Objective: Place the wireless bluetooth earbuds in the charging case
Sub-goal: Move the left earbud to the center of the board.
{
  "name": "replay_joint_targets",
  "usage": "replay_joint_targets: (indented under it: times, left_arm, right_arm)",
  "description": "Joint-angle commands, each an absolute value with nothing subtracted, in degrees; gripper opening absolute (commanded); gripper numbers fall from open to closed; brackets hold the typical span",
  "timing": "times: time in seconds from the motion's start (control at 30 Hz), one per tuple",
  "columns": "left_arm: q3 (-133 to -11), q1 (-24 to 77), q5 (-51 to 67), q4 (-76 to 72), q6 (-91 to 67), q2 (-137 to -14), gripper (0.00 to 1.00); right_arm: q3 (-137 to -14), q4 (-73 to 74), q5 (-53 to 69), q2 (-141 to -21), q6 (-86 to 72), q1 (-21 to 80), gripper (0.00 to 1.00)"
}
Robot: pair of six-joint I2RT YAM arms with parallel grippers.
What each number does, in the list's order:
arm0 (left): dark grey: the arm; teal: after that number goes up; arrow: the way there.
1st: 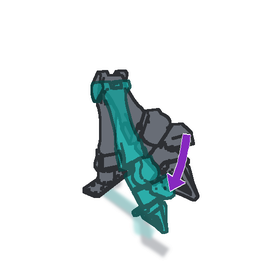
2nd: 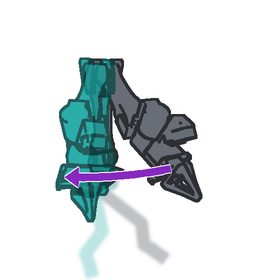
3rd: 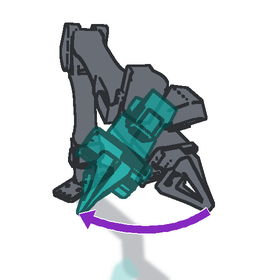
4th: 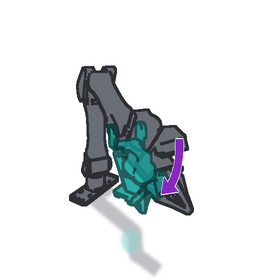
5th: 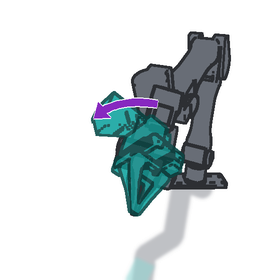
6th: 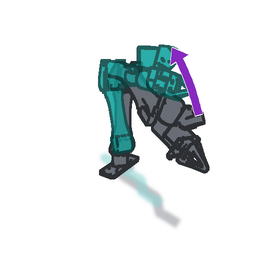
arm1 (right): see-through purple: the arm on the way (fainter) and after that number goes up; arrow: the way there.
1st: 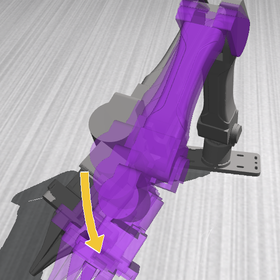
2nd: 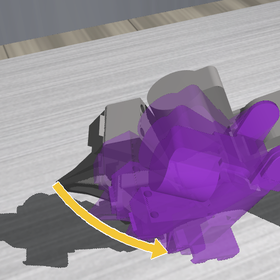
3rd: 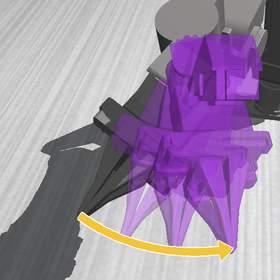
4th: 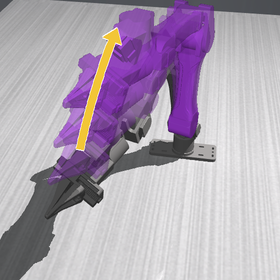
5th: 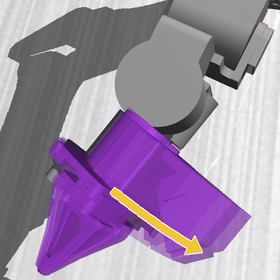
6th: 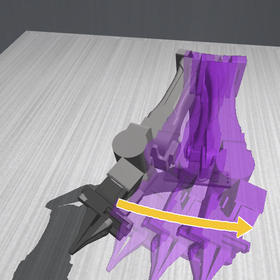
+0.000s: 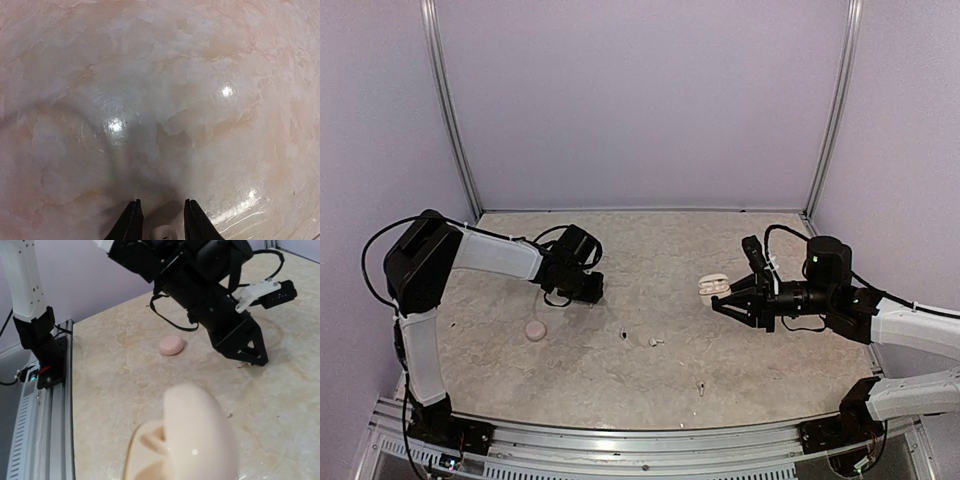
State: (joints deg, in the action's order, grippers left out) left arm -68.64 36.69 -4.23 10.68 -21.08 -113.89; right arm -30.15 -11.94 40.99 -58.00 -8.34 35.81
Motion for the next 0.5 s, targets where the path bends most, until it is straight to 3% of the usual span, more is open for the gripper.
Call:
replay_joint_targets:
  times: [0.0, 0.47]
  left_arm:
    - [-70.43, 37.42, -7.23, 19.56, -18.47, -117.72, 0.29]
    - [-73.97, 38.9, -5.99, 27.52, -17.12, -120.0, 0.21]
  right_arm:
    - [-31.86, -10.79, 40.52, -57.04, -7.37, 35.11, 0.12]
    - [-33.52, -9.42, 41.04, -57.75, -6.71, 35.17, 0.12]
